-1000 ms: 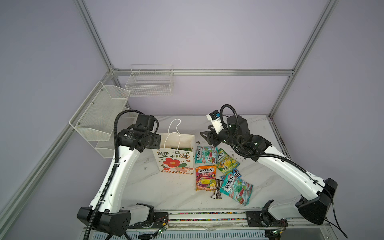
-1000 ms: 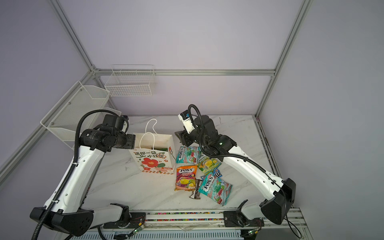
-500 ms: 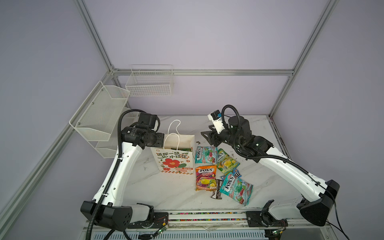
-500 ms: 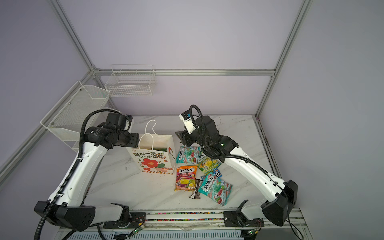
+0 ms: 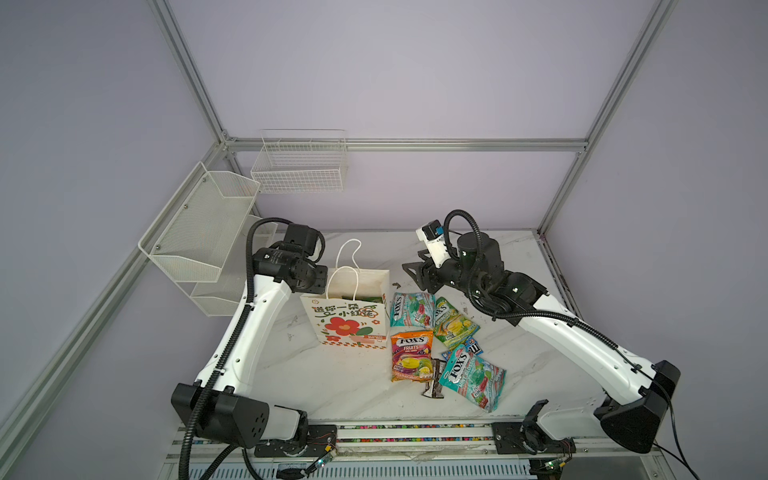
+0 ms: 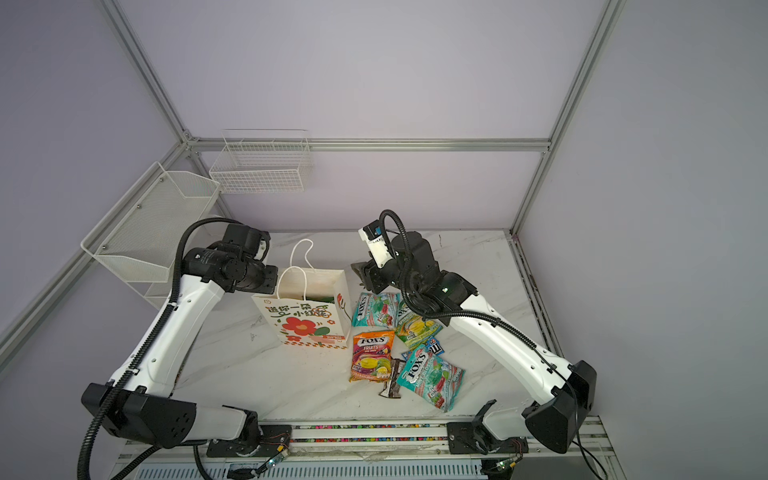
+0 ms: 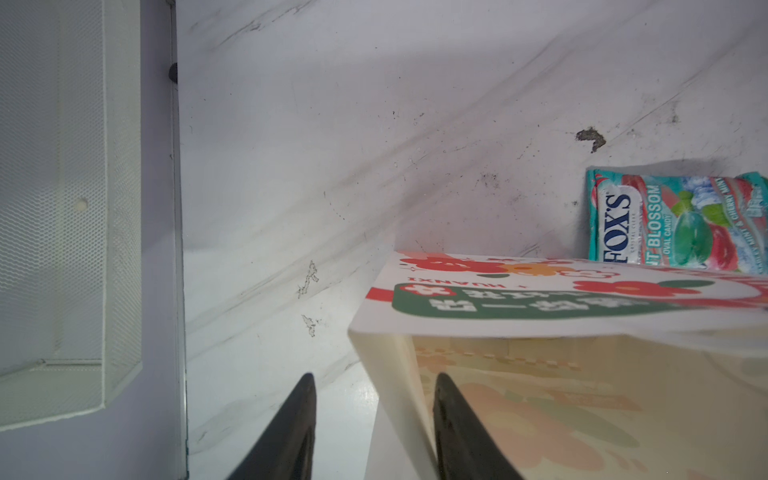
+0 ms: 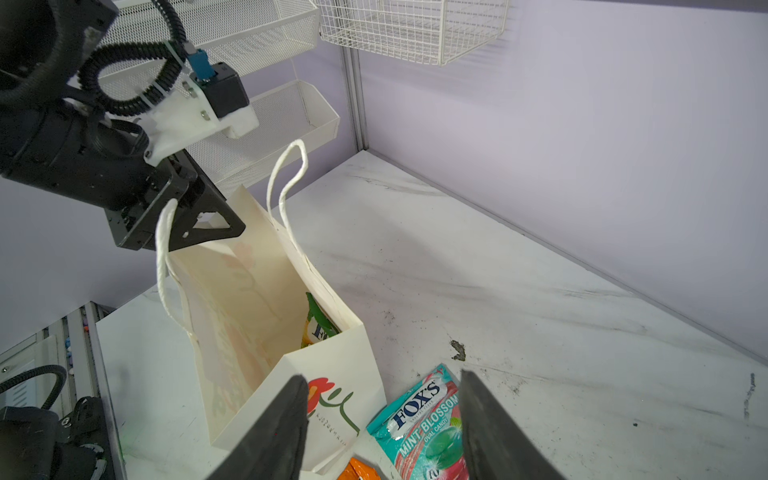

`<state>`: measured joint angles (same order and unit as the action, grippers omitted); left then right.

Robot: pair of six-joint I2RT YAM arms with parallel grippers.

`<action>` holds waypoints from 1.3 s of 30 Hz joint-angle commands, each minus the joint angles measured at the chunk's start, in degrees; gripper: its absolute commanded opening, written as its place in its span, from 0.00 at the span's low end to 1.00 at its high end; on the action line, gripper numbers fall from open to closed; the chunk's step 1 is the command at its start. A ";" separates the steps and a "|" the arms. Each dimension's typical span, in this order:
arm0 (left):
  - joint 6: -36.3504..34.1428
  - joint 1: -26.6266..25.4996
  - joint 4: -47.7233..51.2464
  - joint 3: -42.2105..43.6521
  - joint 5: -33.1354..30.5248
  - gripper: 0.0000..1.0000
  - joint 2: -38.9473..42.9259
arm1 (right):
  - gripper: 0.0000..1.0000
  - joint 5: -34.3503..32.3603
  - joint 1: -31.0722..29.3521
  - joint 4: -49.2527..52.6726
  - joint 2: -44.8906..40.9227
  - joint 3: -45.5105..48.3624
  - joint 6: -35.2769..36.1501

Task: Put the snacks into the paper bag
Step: 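Raise the right gripper out while the left gripper sets the bag upright, then move the right gripper down toward the orange Fox's Fruits candy bag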

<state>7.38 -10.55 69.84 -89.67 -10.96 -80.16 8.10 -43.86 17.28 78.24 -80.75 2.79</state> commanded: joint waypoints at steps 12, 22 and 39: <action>-0.44 1.93 -2.73 2.17 0.24 0.03 -2.14 | 0.59 -0.26 0.19 -1.63 -1.16 1.09 -0.27; -0.03 2.55 -4.20 3.86 -0.23 0.00 1.05 | 0.60 -0.71 0.17 -1.20 -2.51 2.34 -1.35; -2.43 0.32 1.85 -8.43 -2.53 0.00 1.57 | 0.65 -0.02 0.17 -3.36 -5.93 9.14 -5.84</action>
<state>6.35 -9.08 70.87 -91.13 -11.11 -78.89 7.77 -43.86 15.77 73.87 -73.80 -0.62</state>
